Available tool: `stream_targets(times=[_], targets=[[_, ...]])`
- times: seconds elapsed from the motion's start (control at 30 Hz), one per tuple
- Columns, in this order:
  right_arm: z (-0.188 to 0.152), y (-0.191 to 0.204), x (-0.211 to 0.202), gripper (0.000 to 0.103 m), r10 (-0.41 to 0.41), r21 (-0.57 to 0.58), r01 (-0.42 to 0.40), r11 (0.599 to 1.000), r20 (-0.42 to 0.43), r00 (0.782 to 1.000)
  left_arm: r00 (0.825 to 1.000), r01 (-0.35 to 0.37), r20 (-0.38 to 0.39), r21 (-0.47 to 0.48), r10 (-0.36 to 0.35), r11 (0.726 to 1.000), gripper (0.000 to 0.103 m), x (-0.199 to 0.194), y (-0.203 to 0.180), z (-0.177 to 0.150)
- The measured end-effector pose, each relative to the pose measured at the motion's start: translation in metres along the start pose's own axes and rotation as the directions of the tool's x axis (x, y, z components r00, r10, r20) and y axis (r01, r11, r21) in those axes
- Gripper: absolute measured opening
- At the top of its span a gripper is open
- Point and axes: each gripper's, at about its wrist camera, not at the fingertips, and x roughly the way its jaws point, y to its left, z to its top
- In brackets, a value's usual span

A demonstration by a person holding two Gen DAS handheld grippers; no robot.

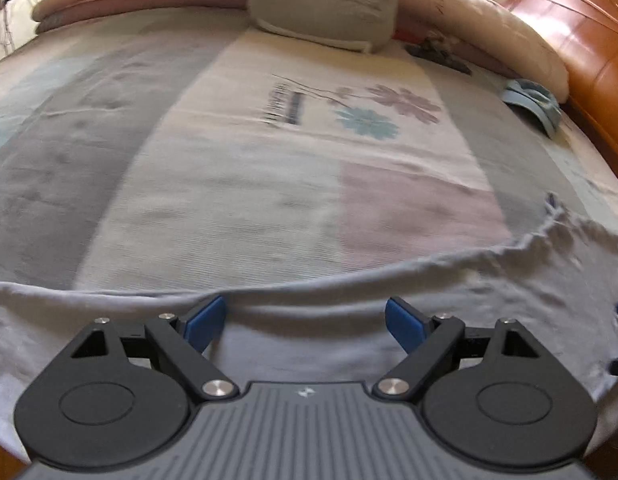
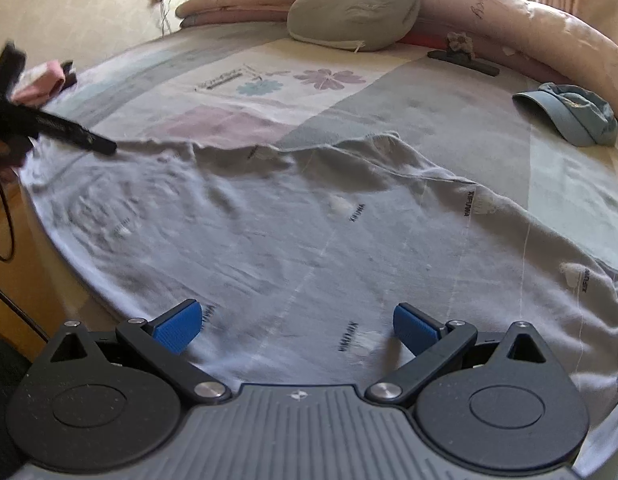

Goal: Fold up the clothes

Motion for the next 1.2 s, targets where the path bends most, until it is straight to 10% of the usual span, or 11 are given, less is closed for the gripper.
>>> stream_targets(times=[0.53,0.83,1.0,1.2], targets=[[0.061,0.105,0.026,0.103,-0.029,0.067,0.024,0.997,0.086,0.996,0.996,0.089,-0.001,0.038,-0.089,0.995,0.088,-0.027,0.09,-0.005],[0.074,0.158,0.082,0.103,-0.087,0.009,0.088,0.996,-0.073,0.993,0.997,0.055,0.058,0.005,-0.056,0.998,0.087,-0.042,0.153,-0.003],[0.081,0.16,0.086,0.103,-0.106,0.022,0.109,0.994,-0.108,0.988,0.98,0.178,0.068,0.098,-0.185,0.979,0.088,-0.058,0.144,-0.018],[0.085,0.162,0.089,0.103,-0.122,0.04,0.129,0.991,-0.137,0.983,0.992,0.118,0.006,0.258,-0.124,0.959,0.087,-0.059,0.14,-0.053]])
